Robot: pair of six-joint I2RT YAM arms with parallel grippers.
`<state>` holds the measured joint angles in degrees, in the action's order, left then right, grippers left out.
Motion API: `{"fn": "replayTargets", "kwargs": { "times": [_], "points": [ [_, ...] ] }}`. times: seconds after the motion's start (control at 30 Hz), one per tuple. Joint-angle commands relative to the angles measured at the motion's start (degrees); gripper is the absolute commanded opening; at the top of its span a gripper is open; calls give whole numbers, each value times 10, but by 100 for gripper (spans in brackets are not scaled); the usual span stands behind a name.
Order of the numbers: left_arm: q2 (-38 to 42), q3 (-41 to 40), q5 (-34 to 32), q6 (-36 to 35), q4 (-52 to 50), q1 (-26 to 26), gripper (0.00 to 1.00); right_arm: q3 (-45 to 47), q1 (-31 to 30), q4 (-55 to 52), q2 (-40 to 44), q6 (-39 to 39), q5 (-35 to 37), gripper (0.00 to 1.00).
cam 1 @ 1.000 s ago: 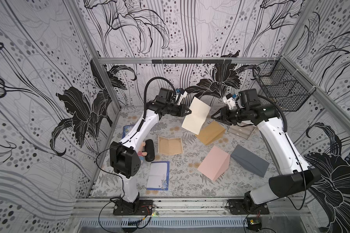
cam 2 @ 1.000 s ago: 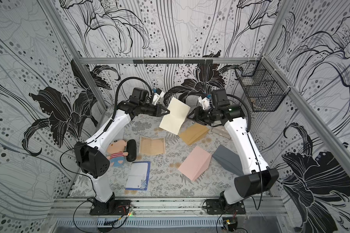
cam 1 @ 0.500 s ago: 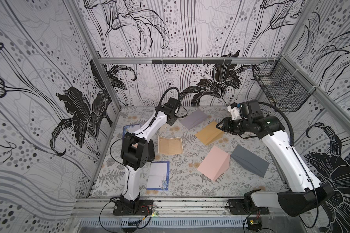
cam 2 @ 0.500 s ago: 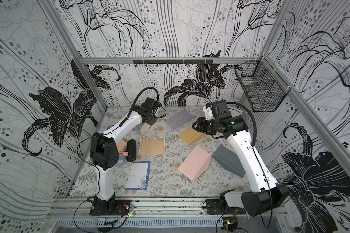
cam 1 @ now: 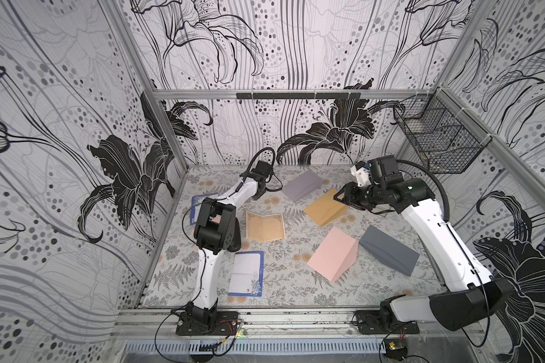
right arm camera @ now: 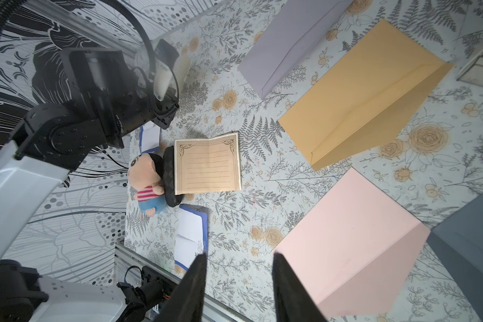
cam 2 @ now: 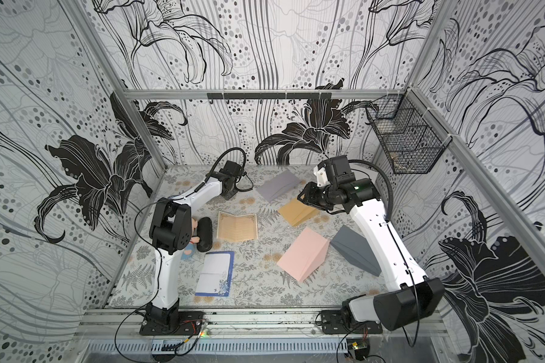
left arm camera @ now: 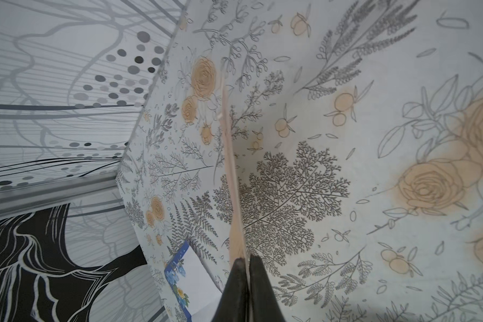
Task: Take the letter paper out of the envelope
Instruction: Place the letter paper at the center of the board.
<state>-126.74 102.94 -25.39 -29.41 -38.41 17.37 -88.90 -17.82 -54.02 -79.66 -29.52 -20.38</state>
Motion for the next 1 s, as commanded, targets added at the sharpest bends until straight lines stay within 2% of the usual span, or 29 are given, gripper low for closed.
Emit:
{"fn": "replayTargets", "kwargs": {
  "times": [0.0,0.17,0.37,0.43,0.57,0.83,0.97],
  "points": [
    [5,-30,30,-20,44,4,9,0,-4,16,-12,-13,-12,41],
    [17,-72,61,-19,53,4,9,1,-3,31,-24,-25,-18,41],
    [40,-120,71,-17,72,7,17,8,-3,44,-29,-31,-20,41],
    [45,-130,72,-18,78,8,22,12,-4,48,-31,-34,-22,41],
    [54,-141,68,-16,85,8,39,14,-4,54,-36,-39,-29,41],
    [81,-153,45,0,94,14,51,19,-4,56,-32,-43,-25,43],
    [99,-152,39,9,94,19,54,32,-4,64,-20,-49,-14,48]
  ]
}}
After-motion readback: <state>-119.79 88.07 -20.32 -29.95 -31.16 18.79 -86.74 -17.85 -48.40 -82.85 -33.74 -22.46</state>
